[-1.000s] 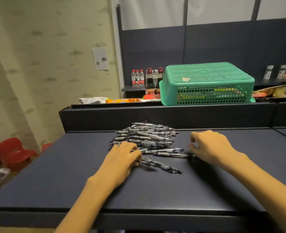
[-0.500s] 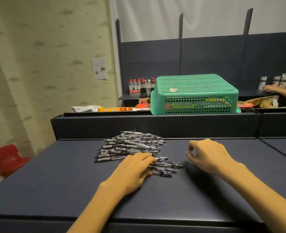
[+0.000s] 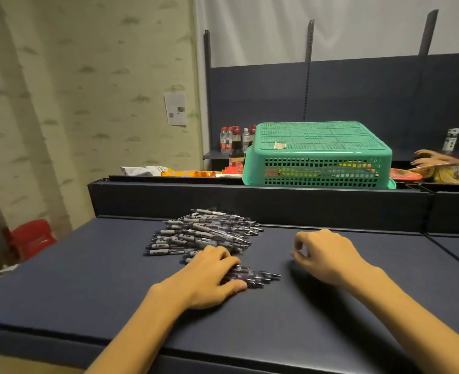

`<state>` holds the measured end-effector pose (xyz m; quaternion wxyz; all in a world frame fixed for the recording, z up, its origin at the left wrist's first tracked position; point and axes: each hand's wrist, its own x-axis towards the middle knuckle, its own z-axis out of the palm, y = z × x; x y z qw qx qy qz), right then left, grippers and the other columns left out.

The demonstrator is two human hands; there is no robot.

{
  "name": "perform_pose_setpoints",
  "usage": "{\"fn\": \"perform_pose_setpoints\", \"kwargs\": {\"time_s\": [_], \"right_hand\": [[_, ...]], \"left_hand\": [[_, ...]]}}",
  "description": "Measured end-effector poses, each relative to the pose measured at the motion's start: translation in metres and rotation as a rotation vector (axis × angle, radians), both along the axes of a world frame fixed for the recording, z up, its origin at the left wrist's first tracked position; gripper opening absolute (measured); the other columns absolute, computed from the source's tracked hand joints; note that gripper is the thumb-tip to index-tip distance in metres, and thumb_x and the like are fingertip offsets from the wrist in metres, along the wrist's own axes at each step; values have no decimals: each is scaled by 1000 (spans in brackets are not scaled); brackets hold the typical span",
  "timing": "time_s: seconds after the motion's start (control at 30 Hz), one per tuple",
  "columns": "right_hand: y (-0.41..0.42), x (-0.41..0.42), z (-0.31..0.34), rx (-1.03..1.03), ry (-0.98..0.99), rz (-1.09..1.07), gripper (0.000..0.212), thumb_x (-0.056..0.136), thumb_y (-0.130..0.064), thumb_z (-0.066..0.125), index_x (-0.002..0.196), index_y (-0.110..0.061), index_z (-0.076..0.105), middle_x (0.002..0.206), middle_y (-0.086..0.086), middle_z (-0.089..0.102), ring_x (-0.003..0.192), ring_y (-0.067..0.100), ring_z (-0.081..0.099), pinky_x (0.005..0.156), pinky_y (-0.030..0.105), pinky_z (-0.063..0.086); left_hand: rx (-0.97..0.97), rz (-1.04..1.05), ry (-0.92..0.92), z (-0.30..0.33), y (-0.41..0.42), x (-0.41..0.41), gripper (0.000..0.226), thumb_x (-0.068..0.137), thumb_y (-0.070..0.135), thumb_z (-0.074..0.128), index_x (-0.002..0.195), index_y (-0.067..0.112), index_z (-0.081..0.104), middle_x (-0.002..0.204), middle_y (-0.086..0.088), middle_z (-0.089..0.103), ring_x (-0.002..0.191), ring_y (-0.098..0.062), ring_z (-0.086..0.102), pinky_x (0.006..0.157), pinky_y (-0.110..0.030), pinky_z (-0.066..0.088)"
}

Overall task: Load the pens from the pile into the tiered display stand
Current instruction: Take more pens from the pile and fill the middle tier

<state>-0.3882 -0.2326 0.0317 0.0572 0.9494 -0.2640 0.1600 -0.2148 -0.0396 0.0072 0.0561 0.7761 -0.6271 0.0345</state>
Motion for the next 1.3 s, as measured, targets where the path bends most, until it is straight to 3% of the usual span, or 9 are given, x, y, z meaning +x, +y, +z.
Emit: {"fn": "perform_pose_setpoints", "kwargs": {"time_s": [0.2,0.37,0.47,0.57,0.73,0.87,1.0,1.17,1.3], "right_hand": [[5,8,-1,9,2,60,27,96,-47,46,107,-25,56,108,3,63,103,27,58,72,30,39],[-1,6,0,-3,-7,28,28,95,-49,45,109,-27,55,108,-1,64,104,25,58,74,29,41],[-1,10,2,-2,-5,17,27,95,-48,46,108,-27,56,108,0,65,105,24,59,74,30,43],[2,19,5,11,-16,26,27,94,-48,46,107,-27,57,108,1,65,103,25,60,75,30,44],[9,29,9,3,-45,27,26,94,-48,47,106,-27,57,105,1,66,100,26,60,70,30,41],[13,36,9,19,-46,15,26,94,-48,47,105,-26,57,102,2,66,97,26,61,68,30,40],[17,45,11,20,-55,-9,24,94,-49,47,102,-28,56,103,1,66,98,26,61,69,30,41],[26,56,14,21,-59,-19,25,94,-48,47,103,-27,58,103,1,67,99,26,61,72,31,44],[30,58,15,17,-54,-30,26,94,-49,47,102,-27,58,103,2,67,97,27,62,71,31,44]], "left_hand": [[54,58,23,-3,12,6,47,93,60,33,123,24,42,117,4,37,103,-14,32,96,-30,32],[49,102,-21,-5,28,28,70,74,72,2,138,52,22,116,8,33,103,-12,30,92,-28,24],[44,115,-61,-2,23,38,47,93,57,14,141,60,9,115,6,34,101,-12,29,86,-31,24],[-4,76,-34,-2,22,46,48,101,43,29,140,61,8,114,6,32,97,-11,27,85,-29,25],[-117,10,46,-10,25,57,49,99,44,36,139,62,13,122,9,23,112,-10,26,103,-26,26],[-175,14,12,-8,35,64,35,97,51,36,132,56,29,126,14,26,117,-4,25,107,-30,13],[-262,-9,14,-3,39,67,25,89,52,49,112,44,43,122,16,28,113,-5,27,105,-28,21],[-215,-36,32,5,27,73,71,77,59,53,139,46,22,150,8,10,139,-13,9,114,-36,14],[-131,-23,-34,8,18,79,89,79,63,52,150,36,5,149,6,12,139,-15,10,116,-35,11]]}}
